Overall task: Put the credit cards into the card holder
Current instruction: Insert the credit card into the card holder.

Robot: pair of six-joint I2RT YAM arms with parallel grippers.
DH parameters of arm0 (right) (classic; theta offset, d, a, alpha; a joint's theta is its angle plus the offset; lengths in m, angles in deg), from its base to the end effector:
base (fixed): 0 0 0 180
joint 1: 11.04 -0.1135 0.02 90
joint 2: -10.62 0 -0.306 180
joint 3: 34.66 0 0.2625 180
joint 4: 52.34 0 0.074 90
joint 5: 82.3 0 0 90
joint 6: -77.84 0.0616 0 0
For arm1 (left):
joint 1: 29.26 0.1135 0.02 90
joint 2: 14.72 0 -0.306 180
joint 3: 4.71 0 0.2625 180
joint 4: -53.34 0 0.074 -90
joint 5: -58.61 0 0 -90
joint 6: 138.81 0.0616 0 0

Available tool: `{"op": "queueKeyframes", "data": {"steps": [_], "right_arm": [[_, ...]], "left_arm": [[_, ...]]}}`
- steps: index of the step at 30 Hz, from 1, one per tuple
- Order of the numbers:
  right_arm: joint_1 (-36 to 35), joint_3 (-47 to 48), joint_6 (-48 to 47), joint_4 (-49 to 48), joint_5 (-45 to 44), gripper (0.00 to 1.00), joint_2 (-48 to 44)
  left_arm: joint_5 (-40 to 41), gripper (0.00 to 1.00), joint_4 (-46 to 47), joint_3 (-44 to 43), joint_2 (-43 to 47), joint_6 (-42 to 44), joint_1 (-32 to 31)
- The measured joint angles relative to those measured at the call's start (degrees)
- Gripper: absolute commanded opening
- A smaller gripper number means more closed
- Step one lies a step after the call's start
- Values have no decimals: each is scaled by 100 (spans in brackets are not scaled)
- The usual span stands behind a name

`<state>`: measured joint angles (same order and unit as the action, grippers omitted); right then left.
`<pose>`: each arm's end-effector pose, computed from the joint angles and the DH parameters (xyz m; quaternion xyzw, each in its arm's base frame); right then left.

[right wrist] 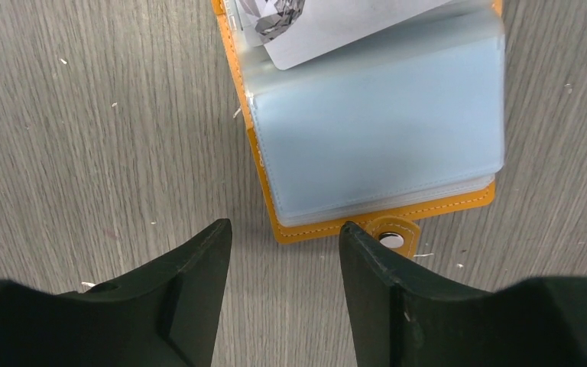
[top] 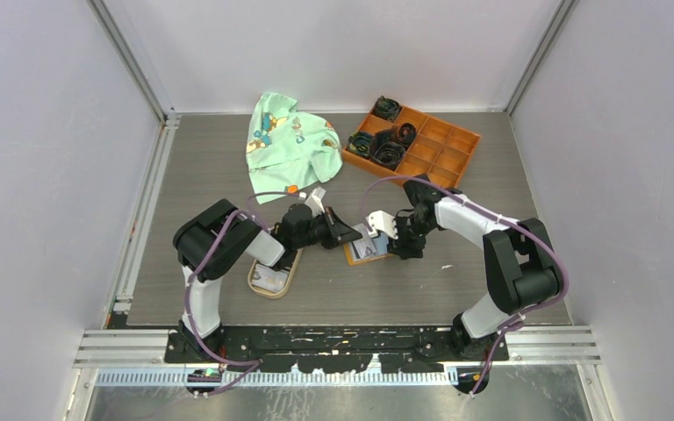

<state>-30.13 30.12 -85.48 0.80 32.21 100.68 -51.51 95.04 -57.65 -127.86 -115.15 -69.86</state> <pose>0.2598 0.1170 0.1800 -0.7166 0.6574 0.1430 0.1840 0.2867 -0.2736 0.1253 -0.0785 0.8018 -0.5466 0.2285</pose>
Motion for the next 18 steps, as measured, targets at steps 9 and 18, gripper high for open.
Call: {"op": "queueKeyframes", "data": {"steps": [9,18], "right_arm": [[-20,63,22,4,-76,56,83],[-46,103,42,72,-138,55,149]], "left_arm": [[9,0,271,-68,-216,-251,-33],[20,0,251,-92,-289,-374,-44]]}}
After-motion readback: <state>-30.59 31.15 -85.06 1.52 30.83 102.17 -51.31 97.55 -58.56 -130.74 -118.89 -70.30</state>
